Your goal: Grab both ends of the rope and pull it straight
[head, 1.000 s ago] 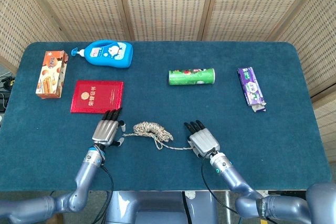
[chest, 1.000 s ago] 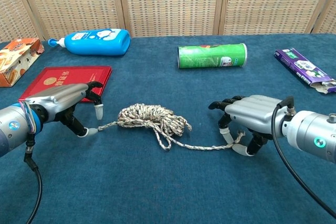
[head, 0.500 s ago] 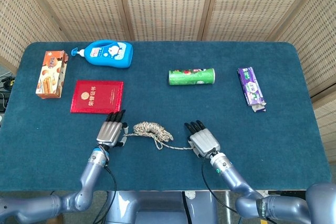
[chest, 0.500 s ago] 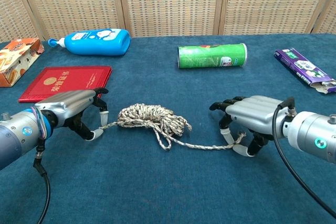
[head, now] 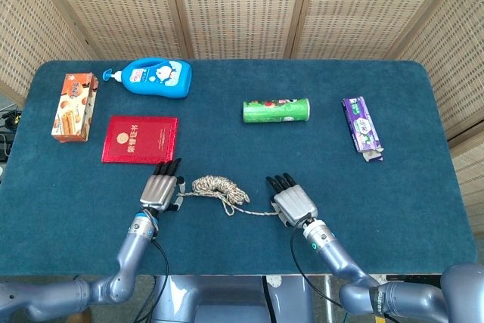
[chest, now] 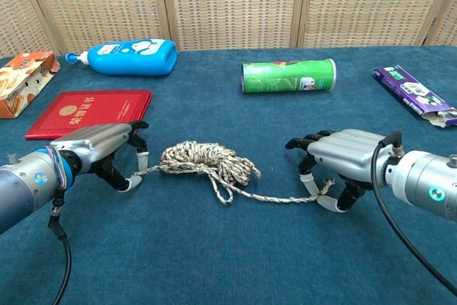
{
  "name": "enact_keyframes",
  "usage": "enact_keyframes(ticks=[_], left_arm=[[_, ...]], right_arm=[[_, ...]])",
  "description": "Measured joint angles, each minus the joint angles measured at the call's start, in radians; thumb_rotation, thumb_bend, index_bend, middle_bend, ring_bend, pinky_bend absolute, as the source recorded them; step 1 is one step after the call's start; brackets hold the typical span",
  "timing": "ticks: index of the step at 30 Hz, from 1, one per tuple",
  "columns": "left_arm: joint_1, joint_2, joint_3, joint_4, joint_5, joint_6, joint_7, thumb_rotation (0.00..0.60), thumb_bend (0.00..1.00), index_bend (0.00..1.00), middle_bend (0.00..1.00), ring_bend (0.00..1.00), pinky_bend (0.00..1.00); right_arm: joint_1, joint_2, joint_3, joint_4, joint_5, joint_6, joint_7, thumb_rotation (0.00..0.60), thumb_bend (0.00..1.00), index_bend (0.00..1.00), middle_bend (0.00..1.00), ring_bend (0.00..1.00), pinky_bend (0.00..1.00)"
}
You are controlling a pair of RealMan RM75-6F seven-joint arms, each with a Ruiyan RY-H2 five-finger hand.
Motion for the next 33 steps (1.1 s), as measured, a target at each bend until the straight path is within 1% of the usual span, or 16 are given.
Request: enact_keyframes(ticks=[9,19,24,33], left_arm=[[-0.004,-0.004,0.006,0.008,0.005,0.004,-0.013,0.600,0.41,0.57,0.00,0.00,0.00],[-0.009,-0.012,0.009,0.010,0.006,0.021,-0.004,0.600,0.46,0.66,0.00,0.00,0.00],[-0.011,-0.014,0.006,0.010,0.005,0.036,0.006,0.600,0.47,0.69,0.00,0.00,0.00],[-0.013,0.018,-0.006,0.005,0.005,0.050,0.008,0.600,0.48,0.76,0.00,0.00,0.00]], right_arm=[[0.000,0.000,0.000,0.000,0.000,0.000,0.002,0.600,0.43,0.61,0.03,0.00,0.00],[0.001,0.000,0.000,0.002,0.002,-0.001,0.001,0.600,0.43,0.62,0.03,0.00,0.00],[0.002,0.002,0.001,-0.003,0.003,0.000,-0.002,0.600,0.43,0.61,0.03,0.00,0.00],[0.003,0.011,0.008,-0.010,0.002,0.008,-0.001,0.600,0.43,0.62,0.04,0.00,0.00]])
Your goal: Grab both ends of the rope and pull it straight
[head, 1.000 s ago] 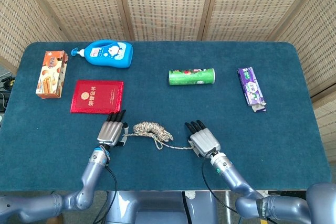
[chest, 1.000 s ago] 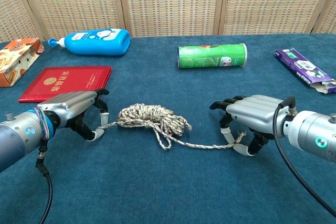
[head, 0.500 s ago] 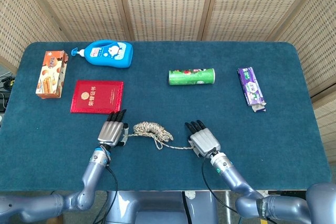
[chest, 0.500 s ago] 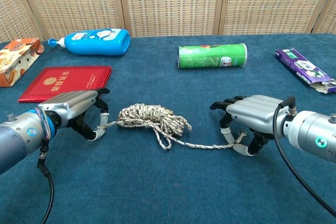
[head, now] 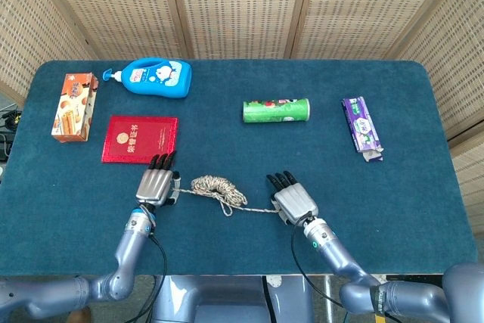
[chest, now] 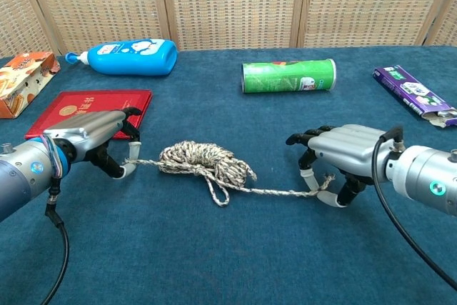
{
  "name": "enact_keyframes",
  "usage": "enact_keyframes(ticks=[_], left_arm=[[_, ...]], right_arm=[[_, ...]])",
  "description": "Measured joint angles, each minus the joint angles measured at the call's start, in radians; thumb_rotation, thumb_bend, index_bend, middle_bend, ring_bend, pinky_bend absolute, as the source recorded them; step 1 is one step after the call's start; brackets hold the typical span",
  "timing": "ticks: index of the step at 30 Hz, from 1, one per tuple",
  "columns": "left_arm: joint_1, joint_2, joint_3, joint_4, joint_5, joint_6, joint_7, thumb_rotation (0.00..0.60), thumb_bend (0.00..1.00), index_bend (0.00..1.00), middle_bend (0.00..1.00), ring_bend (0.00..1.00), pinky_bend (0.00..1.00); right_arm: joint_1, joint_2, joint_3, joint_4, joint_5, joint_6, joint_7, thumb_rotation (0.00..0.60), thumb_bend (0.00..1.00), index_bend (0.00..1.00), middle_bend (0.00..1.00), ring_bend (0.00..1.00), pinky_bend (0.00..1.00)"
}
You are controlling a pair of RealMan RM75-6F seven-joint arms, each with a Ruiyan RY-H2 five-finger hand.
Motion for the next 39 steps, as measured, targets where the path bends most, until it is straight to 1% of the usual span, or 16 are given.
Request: enact_keyframes(ticks=[8,12,16,28,34,39], left_arm=[[0.011,0.097,-0.022,0.000,0.002,0.006,-0.028,0.600,0.48,0.77,0.00,0.00,0.00],[0.023,0.153,-0.024,0.005,0.014,-0.003,-0.069,0.600,0.48,0.77,0.00,0.00,0.00],[0.034,0.184,-0.023,0.018,0.025,-0.011,-0.100,0.600,0.48,0.77,0.00,0.00,0.00],[0.067,0.260,-0.021,0.049,0.047,-0.014,-0.184,0.600,0.48,0.77,0.00,0.00,0.00],[0.087,0.279,-0.013,0.076,0.056,-0.015,-0.219,0.600,0.48,0.77,0.00,0.00,0.00],[0.097,0.284,-0.008,0.095,0.063,-0.022,-0.247,0.600,0.48,0.77,0.00,0.00,0.00]], right_arm=[[-0.011,0.047,0.002,-0.013,-0.014,0.024,0.008,0.600,0.43,0.63,0.04,0.00,0.00],[-0.022,0.084,0.001,-0.024,-0.017,0.039,0.009,0.600,0.43,0.63,0.04,0.00,0.00],[-0.034,0.111,0.000,-0.034,-0.015,0.054,0.010,0.600,0.43,0.63,0.04,0.00,0.00],[-0.079,0.213,-0.009,-0.053,-0.019,0.096,0.027,0.600,0.43,0.63,0.04,0.00,0.00],[-0.099,0.246,-0.015,-0.045,-0.019,0.107,0.035,0.600,0.43,0.63,0.04,0.00,0.00],[-0.109,0.255,-0.018,-0.031,-0.012,0.103,0.043,0.600,0.43,0.63,0.04,0.00,0.00]])
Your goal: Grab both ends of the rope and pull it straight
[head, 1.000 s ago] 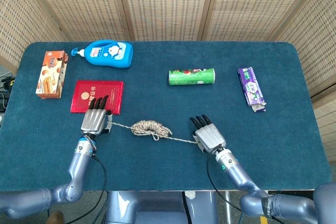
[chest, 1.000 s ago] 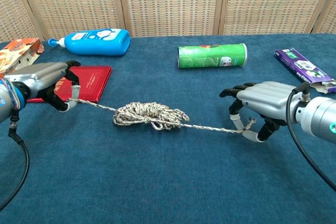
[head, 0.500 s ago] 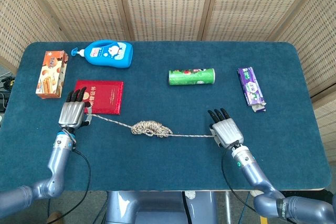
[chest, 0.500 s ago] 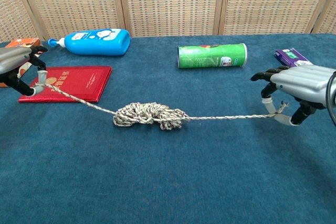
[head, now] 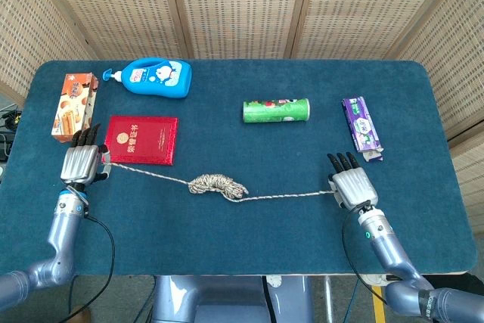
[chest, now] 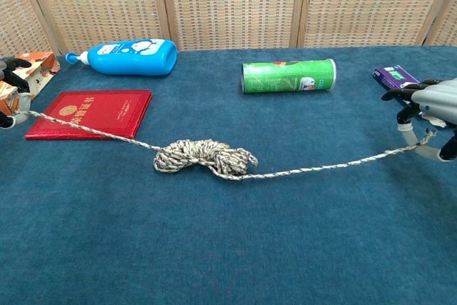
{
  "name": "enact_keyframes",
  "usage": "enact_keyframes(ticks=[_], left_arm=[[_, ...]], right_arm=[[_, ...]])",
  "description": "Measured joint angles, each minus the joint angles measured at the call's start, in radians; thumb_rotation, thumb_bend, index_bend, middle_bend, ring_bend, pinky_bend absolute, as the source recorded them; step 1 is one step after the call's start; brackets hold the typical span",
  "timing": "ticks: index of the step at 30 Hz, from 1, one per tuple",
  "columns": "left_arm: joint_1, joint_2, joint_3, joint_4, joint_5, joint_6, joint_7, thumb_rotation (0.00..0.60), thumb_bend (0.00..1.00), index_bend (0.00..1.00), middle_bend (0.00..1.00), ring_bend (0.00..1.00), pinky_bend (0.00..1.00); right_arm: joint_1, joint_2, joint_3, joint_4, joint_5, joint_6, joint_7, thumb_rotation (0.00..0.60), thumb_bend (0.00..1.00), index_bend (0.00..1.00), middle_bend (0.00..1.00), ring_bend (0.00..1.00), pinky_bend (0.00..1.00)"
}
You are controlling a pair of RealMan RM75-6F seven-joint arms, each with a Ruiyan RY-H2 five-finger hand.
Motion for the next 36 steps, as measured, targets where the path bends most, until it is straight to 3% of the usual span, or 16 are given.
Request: enact_keyframes(ticks=[10,11,13,15,16,17,20,26,36], left_arm=[[0.011,0.014,-0.007,0.010,-0.004,0.015,-0.001,0.600,0.48,0.76,0.00,0.00,0.00],[0.012,0.014,-0.007,0.010,-0.005,0.015,0.001,0.600,0.47,0.71,0.00,0.00,0.00],[0.012,0.015,-0.005,0.011,-0.010,0.012,0.009,0.600,0.37,0.50,0.00,0.00,0.00],[0.012,0.020,-0.005,0.002,-0.021,0.000,0.013,0.600,0.19,0.17,0.00,0.00,0.00],[0.012,0.023,-0.005,-0.005,-0.025,-0.005,0.012,0.600,0.12,0.05,0.00,0.00,0.00],[0.013,0.027,-0.005,-0.013,-0.026,-0.009,0.010,0.600,0.08,0.01,0.00,0.00,0.00],[0.017,0.046,-0.005,-0.041,-0.030,-0.016,0.003,0.600,0.01,0.00,0.00,0.00,0.00],[0.061,0.116,-0.010,-0.140,-0.004,0.032,-0.065,0.600,0.00,0.00,0.00,0.00,0.00],[0.243,0.233,0.043,-0.321,0.166,0.285,-0.215,0.600,0.00,0.00,0.00,0.00,0.00]], right_arm=[[-0.018,0.013,0.001,0.032,0.028,-0.004,-0.008,0.600,0.43,0.63,0.04,0.00,0.00],[-0.019,0.015,0.001,0.032,0.030,-0.007,-0.006,0.600,0.43,0.62,0.04,0.00,0.00],[-0.020,0.019,0.002,0.029,0.037,-0.015,-0.004,0.600,0.42,0.52,0.04,0.00,0.00],[-0.021,0.024,0.001,0.024,0.042,-0.024,-0.002,0.600,0.26,0.24,0.03,0.00,0.00],[-0.022,0.026,0.001,0.019,0.044,-0.029,0.003,0.600,0.15,0.12,0.01,0.00,0.00],[-0.023,0.029,0.002,0.015,0.046,-0.032,0.010,0.600,0.09,0.07,0.00,0.00,0.00],[-0.029,0.037,0.004,0.003,0.035,-0.031,0.042,0.600,0.00,0.00,0.00,0.00,0.00],[-0.065,0.054,0.003,-0.001,-0.087,0.042,0.166,0.600,0.00,0.00,0.00,0.00,0.00],[-0.221,0.098,-0.031,0.023,-0.295,0.315,0.407,0.600,0.00,0.00,0.00,0.00,0.00]])
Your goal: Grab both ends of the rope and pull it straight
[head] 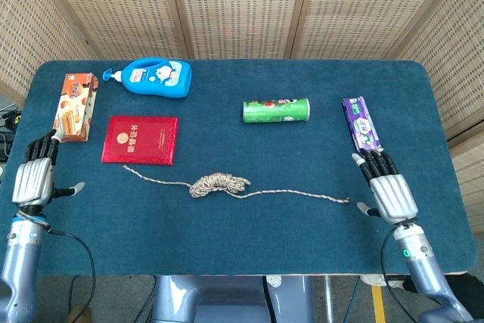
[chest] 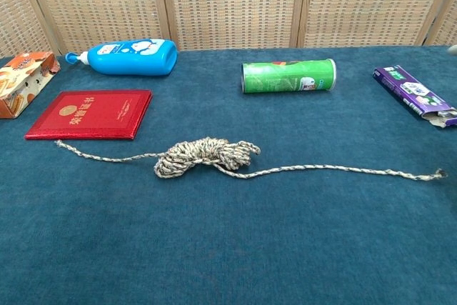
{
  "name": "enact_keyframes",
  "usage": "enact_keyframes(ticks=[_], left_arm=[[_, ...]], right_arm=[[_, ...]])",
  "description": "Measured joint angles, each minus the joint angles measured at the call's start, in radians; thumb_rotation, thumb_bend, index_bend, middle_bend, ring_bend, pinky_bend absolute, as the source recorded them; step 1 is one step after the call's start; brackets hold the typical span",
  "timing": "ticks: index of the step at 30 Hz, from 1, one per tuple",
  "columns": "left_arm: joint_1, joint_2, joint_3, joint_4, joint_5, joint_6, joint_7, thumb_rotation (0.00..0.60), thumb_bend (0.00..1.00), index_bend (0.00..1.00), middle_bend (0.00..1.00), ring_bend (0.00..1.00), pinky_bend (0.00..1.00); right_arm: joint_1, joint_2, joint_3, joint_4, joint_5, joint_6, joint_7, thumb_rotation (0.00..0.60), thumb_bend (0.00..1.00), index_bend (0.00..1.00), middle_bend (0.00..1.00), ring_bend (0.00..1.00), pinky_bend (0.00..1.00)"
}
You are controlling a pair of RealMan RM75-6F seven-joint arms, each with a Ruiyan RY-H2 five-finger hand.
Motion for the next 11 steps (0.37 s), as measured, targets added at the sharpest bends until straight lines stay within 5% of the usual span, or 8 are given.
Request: enact_keyframes(ticks=[11], left_arm=[[0.194,0.098,0.166,-0.213,0.197,0.212,0.091,0.600,0.00,0.00,0.00,0.00,0.00]], right_arm=[[-0.190,0.041,-0.051,-0.061,-0.096,0.226,-0.015,0.600,0.00,0.00,0.00,0.00,0.00]])
